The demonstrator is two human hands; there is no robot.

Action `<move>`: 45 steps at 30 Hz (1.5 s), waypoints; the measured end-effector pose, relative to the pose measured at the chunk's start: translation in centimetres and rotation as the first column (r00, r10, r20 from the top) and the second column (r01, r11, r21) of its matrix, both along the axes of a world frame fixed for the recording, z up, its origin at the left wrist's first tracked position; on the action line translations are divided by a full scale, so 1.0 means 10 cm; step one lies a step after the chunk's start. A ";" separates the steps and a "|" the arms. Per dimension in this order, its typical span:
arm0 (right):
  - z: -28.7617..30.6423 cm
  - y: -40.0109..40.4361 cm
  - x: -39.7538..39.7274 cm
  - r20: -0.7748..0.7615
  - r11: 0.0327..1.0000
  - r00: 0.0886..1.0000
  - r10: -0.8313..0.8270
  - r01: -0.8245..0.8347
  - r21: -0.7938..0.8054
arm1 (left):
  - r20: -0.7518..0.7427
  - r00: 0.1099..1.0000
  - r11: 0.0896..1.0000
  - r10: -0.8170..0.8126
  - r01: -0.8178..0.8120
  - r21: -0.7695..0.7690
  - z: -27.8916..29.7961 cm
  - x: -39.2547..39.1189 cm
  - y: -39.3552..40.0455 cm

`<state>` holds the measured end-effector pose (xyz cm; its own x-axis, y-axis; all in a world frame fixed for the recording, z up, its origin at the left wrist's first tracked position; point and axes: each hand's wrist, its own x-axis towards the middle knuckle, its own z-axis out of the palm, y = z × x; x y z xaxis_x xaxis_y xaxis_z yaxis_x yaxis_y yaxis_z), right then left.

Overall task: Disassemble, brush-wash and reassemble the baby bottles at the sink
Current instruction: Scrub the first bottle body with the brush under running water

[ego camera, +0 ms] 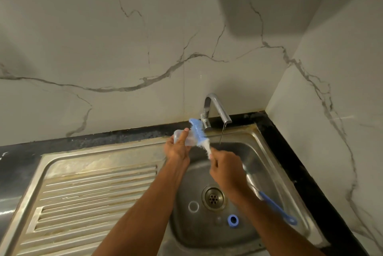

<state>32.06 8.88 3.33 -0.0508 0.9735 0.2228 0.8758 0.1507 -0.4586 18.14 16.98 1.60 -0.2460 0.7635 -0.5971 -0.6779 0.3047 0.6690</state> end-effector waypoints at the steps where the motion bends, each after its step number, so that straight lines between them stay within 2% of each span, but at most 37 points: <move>1: 0.01 0.04 -0.06 0.026 0.999 0.999 -0.039 0.039 -0.018 | -0.013 1.000 1.000 -0.009 0.009 0.013 -0.01 0.06 -0.01; 4: 0.12 0.17 -0.17 0.043 0.988 0.988 -0.151 0.152 -0.034 | -0.068 0.998 0.998 -0.001 0.005 0.056 -0.03 0.14 -0.04; 6: 0.11 0.12 -0.20 0.056 0.988 0.989 -0.135 0.139 -0.069 | -0.084 0.995 0.996 0.046 -0.040 0.077 -0.02 0.10 0.00; 10: 0.03 -0.10 -0.21 0.085 0.988 0.995 -0.048 0.060 -0.145 | -0.010 0.995 0.990 0.097 -0.095 0.107 -0.01 0.01 0.05; 13: 0.18 0.16 -0.23 0.059 0.975 0.982 -0.180 0.186 -0.123 | 0.015 0.998 0.993 0.062 -0.063 0.103 -0.08 0.16 -0.03; 15: 0.25 0.23 -0.24 0.034 0.971 0.978 -0.207 0.210 -0.111 | 0.071 0.995 0.988 0.072 -0.081 0.134 -0.12 0.20 -0.03; 20: 0.07 -0.06 -0.17 0.074 0.975 0.988 -0.138 0.149 -0.167 | 0.192 0.980 0.963 -0.057 0.003 0.269 -0.12 0.08 0.05; 26: 0.28 0.26 -0.19 0.076 0.965 0.970 -0.231 0.238 -0.105 | 0.249 0.960 0.973 -0.128 0.072 0.219 -0.17 0.15 -0.03; 28: 0.33 0.29 -0.20 0.063 0.973 0.976 -0.211 0.215 -0.080 | 0.249 0.961 0.977 -0.122 0.072 0.200 -0.17 0.16 -0.02; 32: 0.16 0.07 -0.26 0.086 0.991 0.990 -0.108 0.114 -0.065 | 0.349 0.937 0.992 0.010 -0.053 0.115 -0.18 0.12 0.02; 36: 0.06 -0.10 -0.30 0.094 0.995 0.994 -0.047 0.055 -0.087 | 0.419 0.908 0.985 0.027 -0.095 0.142 -0.22 0.00 0.04; 42: 0.25 0.29 -0.30 0.054 0.980 0.982 -0.180 0.184 -0.080 | 0.354 0.921 0.955 -0.161 0.055 0.292 -0.22 0.04 0.04; 45: 0.14 0.19 -0.25 0.068 0.980 0.983 -0.169 0.175 -0.099 | 0.334 0.932 0.959 -0.144 0.048 0.280 -0.19 0.00 0.04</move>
<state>29.60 10.79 4.72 0.1091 0.9866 0.1210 0.9102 -0.0502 -0.4111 18.13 17.41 -0.26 0.0221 0.9136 -0.4061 -0.8579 0.2259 0.4614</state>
